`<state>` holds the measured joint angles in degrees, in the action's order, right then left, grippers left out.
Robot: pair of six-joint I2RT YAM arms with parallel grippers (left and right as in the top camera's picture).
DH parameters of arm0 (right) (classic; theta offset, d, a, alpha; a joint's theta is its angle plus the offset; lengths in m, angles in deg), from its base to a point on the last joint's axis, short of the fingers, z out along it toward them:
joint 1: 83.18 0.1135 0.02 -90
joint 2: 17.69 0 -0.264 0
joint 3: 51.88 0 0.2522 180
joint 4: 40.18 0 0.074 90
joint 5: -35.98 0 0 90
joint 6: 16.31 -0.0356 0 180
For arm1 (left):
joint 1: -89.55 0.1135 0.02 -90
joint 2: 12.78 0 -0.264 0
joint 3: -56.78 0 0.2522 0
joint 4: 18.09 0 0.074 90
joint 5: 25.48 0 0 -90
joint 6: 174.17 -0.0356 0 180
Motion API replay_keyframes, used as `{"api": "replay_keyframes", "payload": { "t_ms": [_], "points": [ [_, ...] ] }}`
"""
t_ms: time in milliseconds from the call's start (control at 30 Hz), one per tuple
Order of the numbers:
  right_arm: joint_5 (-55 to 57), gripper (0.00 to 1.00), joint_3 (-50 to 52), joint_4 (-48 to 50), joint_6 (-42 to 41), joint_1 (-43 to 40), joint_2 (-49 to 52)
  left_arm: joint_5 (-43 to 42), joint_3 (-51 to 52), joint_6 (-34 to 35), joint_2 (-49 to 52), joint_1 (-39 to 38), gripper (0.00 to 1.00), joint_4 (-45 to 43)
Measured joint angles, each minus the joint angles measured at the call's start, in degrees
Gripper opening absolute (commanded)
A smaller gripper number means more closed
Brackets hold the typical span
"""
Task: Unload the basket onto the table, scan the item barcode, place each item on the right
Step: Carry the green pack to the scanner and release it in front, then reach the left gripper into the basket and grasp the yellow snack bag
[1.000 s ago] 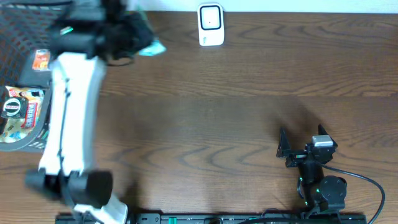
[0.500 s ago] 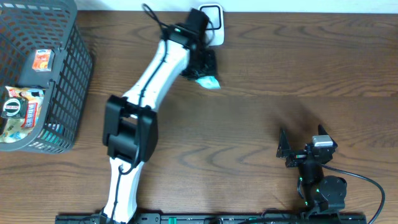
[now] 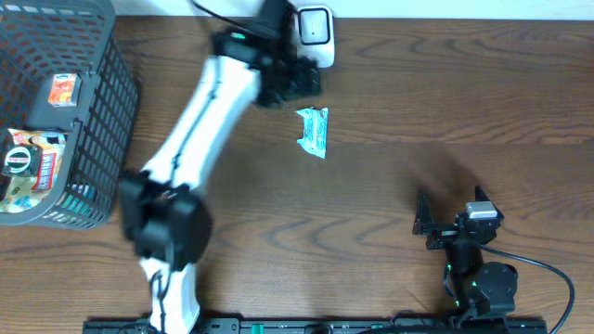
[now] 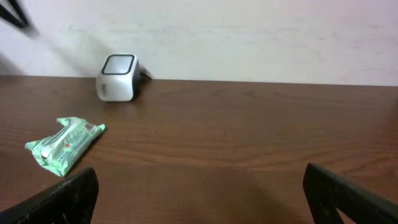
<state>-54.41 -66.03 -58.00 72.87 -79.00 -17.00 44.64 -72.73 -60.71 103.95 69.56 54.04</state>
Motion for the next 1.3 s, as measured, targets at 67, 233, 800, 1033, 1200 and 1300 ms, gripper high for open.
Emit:
{"api": "replay_keyframes", "payload": {
  "t_ms": [67, 233, 800, 1033, 1200, 1300],
  "points": [
    [0.0, 0.99, 0.0, 0.0, 0.0, 0.0, 0.0, 0.1, 0.0, -2.2, -7.0, 4.8, 0.84, 1.8],
    [0.0, 0.99, 0.0, 0.0, 0.0, 0.0, 0.0, 0.6, 0.0, -5.6, -20.0, 17.5, 0.84, 2.7],
    [0.0, 0.99, 0.0, 0.0, 0.0, 0.0, 0.0, 37.0, 1.1, 6.5, -27.3, 50.1, 0.84, 12.1],
    [0.0, 0.99, 0.0, 0.0, 0.0, 0.0, 0.0, 39.2, 5.2, 8.5, -23.1, 57.3, 0.84, 13.2],
    [0.0, 0.99, 0.0, 0.0, 0.0, 0.0, 0.0, 39.4, 10.5, 12.7, -19.1, 59.0, 0.84, 13.0],
    [0.0, 0.99, 0.0, 0.0, 0.0, 0.0, 0.0, 39.3, 15.2, 15.7, -16.4, 59.4, 0.84, 9.1]
  ]
}}
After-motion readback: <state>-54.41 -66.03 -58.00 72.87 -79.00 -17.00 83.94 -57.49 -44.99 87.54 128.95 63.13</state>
